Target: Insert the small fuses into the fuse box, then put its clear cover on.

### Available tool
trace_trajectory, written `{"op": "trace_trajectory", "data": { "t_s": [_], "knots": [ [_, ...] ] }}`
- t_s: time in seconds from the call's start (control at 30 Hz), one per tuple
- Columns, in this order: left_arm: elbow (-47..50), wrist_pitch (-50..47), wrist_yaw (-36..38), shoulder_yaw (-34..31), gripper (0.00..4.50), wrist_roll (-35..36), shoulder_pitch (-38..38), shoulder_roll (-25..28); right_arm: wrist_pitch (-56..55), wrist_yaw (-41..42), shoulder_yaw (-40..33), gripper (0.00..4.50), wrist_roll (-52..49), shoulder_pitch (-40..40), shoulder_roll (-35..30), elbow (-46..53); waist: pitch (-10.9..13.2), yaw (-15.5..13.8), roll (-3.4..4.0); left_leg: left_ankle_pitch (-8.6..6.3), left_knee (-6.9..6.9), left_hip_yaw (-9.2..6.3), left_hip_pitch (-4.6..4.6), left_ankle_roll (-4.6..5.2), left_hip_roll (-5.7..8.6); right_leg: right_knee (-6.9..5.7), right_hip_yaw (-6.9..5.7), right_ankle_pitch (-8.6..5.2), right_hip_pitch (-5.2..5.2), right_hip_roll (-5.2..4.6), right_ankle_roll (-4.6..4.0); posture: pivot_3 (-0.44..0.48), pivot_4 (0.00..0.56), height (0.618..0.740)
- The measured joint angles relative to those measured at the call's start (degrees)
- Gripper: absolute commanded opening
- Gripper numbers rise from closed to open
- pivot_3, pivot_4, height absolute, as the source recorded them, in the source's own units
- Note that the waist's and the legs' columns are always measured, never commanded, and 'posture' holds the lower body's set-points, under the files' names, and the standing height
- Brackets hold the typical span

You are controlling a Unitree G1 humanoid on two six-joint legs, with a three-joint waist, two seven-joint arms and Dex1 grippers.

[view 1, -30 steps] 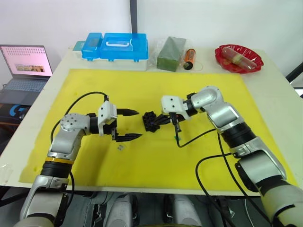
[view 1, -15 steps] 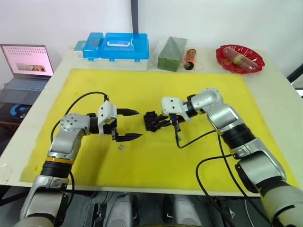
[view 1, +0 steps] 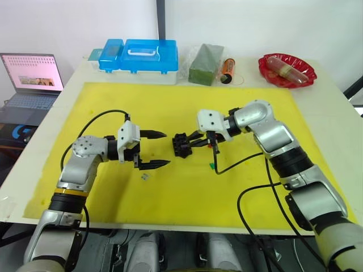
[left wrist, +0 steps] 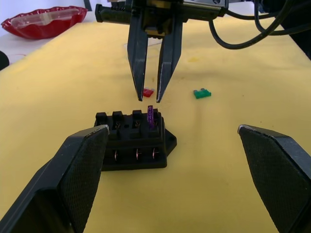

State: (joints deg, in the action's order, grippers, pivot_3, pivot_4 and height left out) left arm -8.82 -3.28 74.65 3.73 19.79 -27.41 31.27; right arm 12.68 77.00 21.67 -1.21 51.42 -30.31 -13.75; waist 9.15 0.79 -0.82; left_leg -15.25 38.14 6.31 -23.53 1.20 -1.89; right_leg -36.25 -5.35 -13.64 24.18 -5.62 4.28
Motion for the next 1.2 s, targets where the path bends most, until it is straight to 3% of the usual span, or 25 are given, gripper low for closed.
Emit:
{"op": "trace_trajectory", "data": {
  "t_s": [0.2, 0.23, 0.3, 1.2],
  "knots": [
    [-0.1, 0.2, 0.2, 0.0, 4.50, 0.0, 0.0, 0.0, 1.7, -0.3, -0.1, 0.72, -0.5, 0.0, 0.0, 1.2, 0.0, 0.0, 0.00, -0.01, 0.00, 0.00, 0.00, 0.02, 0.00, 0.00, 0.00, 0.00, 0.00, 0.00, 0.00, 0.000, 0.150, 0.740],
    [-0.1, 0.2, 0.2, 0.0, 4.50, 0.0, 0.0, 0.0, 1.9, -0.4, -0.1, 0.32, -0.5, 0.0, 0.1, 1.2, 0.0, -0.1, 0.00, -0.01, 0.00, 0.00, 0.00, 0.02, 0.00, 0.00, 0.00, 0.00, 0.00, 0.00, 0.00, 0.000, 0.150, 0.740],
    [-0.1, 0.3, 0.3, 0.0, 4.50, 0.0, 0.0, 0.0, 1.9, -0.9, -0.1, 0.02, -0.5, 0.0, 0.2, 1.1, 0.0, 0.0, 0.00, -0.02, 0.00, 0.00, 0.00, 0.03, 0.00, 0.00, 0.00, 0.00, 0.00, 0.00, 0.00, 0.000, 0.150, 0.740],
    [1.2, -0.3, 0.1, 0.0, 4.50, 0.0, 0.2, 0.3, -1.4, -1.8, 0.4, 0.02, 0.4, -2.2, 1.8, -2.3, 0.0, 0.0, 0.00, 0.01, 0.00, 0.00, 0.00, -0.02, 0.00, 0.00, 0.00, 0.00, -0.01, 0.00, 0.00, 0.000, 0.150, 0.740]
  ]
}}
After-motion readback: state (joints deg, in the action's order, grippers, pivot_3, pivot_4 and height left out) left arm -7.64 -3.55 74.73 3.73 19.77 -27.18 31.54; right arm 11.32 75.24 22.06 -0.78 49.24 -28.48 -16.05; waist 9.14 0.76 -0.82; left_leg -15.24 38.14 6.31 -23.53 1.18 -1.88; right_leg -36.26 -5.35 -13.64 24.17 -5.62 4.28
